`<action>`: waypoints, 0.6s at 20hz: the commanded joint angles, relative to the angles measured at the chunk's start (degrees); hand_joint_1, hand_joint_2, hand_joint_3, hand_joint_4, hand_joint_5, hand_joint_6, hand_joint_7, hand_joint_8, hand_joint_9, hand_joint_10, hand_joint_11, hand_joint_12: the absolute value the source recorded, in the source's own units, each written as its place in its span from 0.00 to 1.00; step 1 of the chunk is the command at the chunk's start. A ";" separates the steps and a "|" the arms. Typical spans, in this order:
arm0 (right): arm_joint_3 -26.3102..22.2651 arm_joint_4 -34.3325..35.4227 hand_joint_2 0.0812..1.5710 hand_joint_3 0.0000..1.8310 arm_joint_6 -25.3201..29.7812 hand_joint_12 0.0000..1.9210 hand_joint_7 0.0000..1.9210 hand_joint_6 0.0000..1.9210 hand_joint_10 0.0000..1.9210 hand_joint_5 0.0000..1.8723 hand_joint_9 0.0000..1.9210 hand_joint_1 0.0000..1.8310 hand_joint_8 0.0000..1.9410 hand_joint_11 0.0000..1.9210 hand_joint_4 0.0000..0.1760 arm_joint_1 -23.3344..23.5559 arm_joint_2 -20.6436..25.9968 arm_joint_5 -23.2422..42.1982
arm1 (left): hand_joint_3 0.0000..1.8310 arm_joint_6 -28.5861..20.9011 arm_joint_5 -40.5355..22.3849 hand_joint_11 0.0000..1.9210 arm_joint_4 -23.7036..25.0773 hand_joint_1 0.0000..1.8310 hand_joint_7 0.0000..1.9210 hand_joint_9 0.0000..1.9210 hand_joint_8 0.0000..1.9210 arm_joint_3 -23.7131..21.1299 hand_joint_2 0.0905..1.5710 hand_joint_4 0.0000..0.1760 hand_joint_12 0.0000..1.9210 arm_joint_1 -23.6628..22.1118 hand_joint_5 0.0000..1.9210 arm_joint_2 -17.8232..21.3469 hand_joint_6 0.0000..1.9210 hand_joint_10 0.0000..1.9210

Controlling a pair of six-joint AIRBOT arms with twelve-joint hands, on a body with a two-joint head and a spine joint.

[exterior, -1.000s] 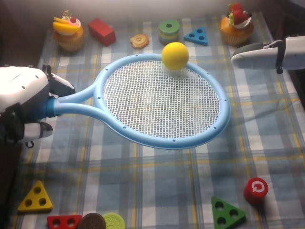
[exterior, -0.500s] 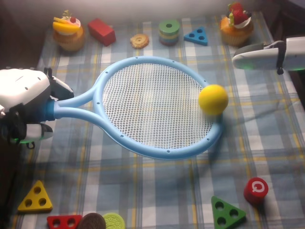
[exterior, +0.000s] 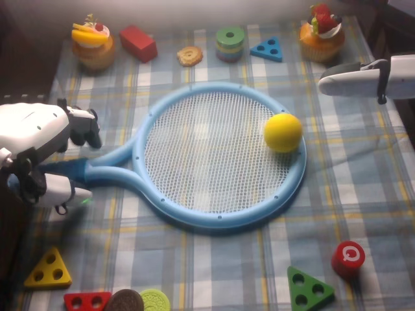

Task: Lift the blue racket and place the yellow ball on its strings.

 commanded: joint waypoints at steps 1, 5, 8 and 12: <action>0.02 2.84 0.71 0.00 0.13 0.17 0.20 0.00 0.00 0.05 0.19 0.30 0.00 0.03 0.01 0.50 -0.06 6.49 | 0.00 0.05 -6.39 0.11 1.51 0.52 0.18 0.18 0.14 -0.15 0.61 0.39 0.55 -0.21 0.16 0.19 0.03 0.32; 0.00 3.22 0.71 0.00 0.13 0.16 0.19 0.00 0.00 0.05 0.19 0.29 0.00 0.02 0.07 0.02 0.07 6.50 | 0.01 -4.91 -9.19 0.05 5.08 0.45 0.14 0.20 0.00 -2.91 0.57 0.93 0.45 0.03 0.03 3.13 0.00 0.01; -0.21 4.41 0.71 0.00 0.13 0.16 0.20 0.00 0.00 0.06 0.19 0.31 0.00 0.01 0.05 -1.05 0.24 7.80 | 0.00 -19.01 -17.05 0.00 13.24 0.41 0.09 0.12 0.00 -7.25 0.58 1.00 0.35 1.50 0.00 8.57 0.00 0.00; -3.47 12.34 0.69 0.00 -4.57 0.18 0.19 0.00 0.00 0.05 0.18 0.32 0.00 0.03 0.17 -6.70 2.50 16.68 | 0.00 -29.02 -33.36 0.00 21.46 0.39 0.09 0.09 0.00 -12.37 0.56 0.84 0.31 2.58 0.00 13.72 0.00 0.00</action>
